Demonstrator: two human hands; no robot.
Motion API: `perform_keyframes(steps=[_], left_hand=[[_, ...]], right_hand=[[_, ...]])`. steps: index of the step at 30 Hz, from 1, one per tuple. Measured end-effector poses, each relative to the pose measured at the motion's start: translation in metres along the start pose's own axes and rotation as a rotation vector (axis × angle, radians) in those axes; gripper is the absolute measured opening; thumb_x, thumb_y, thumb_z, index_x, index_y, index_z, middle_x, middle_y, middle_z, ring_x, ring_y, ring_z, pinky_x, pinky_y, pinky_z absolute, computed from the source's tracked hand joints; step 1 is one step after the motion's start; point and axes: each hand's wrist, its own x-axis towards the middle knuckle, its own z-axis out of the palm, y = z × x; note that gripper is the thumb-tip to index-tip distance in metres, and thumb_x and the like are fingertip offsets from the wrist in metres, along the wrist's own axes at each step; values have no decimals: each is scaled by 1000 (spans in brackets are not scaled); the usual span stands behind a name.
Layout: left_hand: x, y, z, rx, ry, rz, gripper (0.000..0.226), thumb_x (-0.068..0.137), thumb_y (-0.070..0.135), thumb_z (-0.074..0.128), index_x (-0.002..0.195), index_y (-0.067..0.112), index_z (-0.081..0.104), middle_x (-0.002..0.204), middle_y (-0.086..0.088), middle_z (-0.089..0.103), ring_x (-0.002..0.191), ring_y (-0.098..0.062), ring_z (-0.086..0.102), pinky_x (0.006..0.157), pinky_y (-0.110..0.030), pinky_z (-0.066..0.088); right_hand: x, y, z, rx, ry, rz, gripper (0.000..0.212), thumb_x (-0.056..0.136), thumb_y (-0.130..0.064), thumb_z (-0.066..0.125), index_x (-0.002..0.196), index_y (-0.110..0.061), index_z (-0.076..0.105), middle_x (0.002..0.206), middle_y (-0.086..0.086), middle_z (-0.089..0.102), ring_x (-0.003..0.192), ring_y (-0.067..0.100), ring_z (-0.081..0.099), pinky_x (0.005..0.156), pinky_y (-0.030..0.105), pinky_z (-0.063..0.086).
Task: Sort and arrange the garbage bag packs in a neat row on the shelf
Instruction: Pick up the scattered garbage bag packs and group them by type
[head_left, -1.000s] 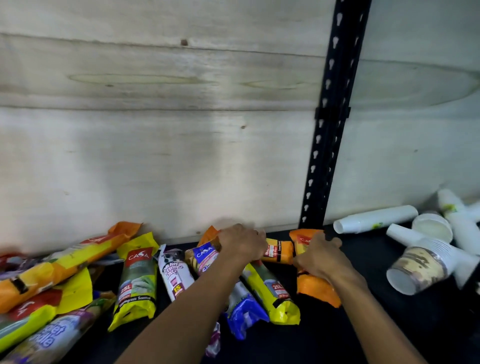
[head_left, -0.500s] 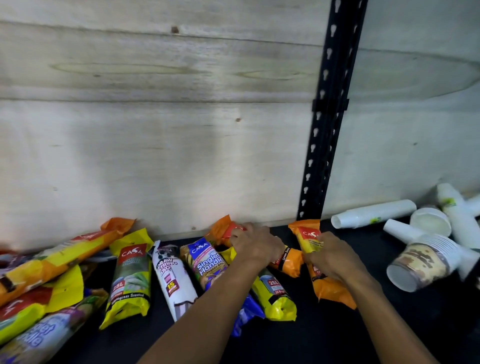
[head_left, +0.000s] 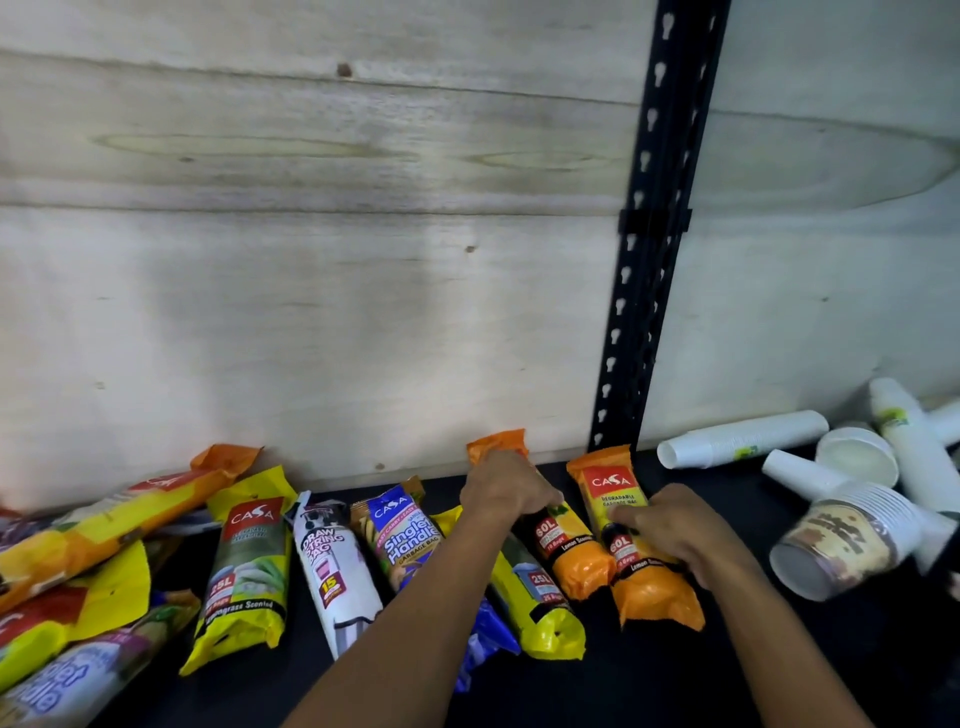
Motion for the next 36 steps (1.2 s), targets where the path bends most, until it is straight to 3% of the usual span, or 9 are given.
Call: perform_keyframes(steps=[2,6,9,13,22,26,29,33,36], left_hand=[[3,3,1,13,-37,8,58,69,45,82,110,9,63,119,-10,67,106,-29,65,85,-35,55],[8,15,3,-53,-150,12,65,67,35,88,118,4,61,126,-13,65,112,-31,64,93,-42,55],[9,23,8,-219,-244,-23,64,72,22,86,126,5,56,132,-13,61,120,-32,58,95,-42,53],[5,27,13,-414,-276,11,62,76,15,82,131,12,54,130,-10,64,119,-28,59,90,-41,49],[-40,15,-45,-669,-116,112,30,78,16,81,105,13,66,95,-5,69,84,-23,66,68,-28,54],[-71,-22,-84,-725,-44,61,17,82,19,78,84,16,61,105,-13,72,86,-27,71,77,-36,58],[-96,-53,-111,-702,52,58,14,86,20,74,85,15,61,105,-13,72,80,-24,70,74,-35,58],[-127,-99,-144,-648,208,30,17,87,24,73,79,20,58,104,-8,71,87,-25,70,83,-38,58],[-150,-138,-163,-539,283,7,13,88,26,71,90,20,60,96,3,68,70,-10,66,57,-19,55]], right_hand=[[1,-2,3,31,-25,-14,42,84,-36,77,107,-3,64,98,16,71,88,30,70,84,42,57],[2,-2,6,86,-45,-86,27,88,-33,73,96,-7,69,90,14,74,82,30,72,85,47,59],[-1,0,5,118,-26,-122,19,92,-33,68,89,-14,67,90,12,74,82,27,72,84,47,59],[-5,7,-1,242,28,-116,20,95,-32,65,94,-13,70,86,9,75,78,26,73,78,44,60],[-53,-26,-9,579,69,-214,23,91,-35,69,109,-20,67,94,12,74,78,33,73,71,47,60],[-85,-57,14,631,0,-274,14,92,-29,68,101,-18,66,90,13,74,76,32,72,69,44,59],[-107,-79,38,637,-65,-293,11,92,-30,70,85,-21,67,88,14,75,76,35,74,75,53,60],[-130,-107,81,600,-175,-320,13,93,-31,68,89,-18,69,85,12,77,73,33,76,73,53,61],[-150,-123,119,563,-262,-346,15,93,-27,69,91,-12,72,86,11,78,75,30,76,75,52,62]])
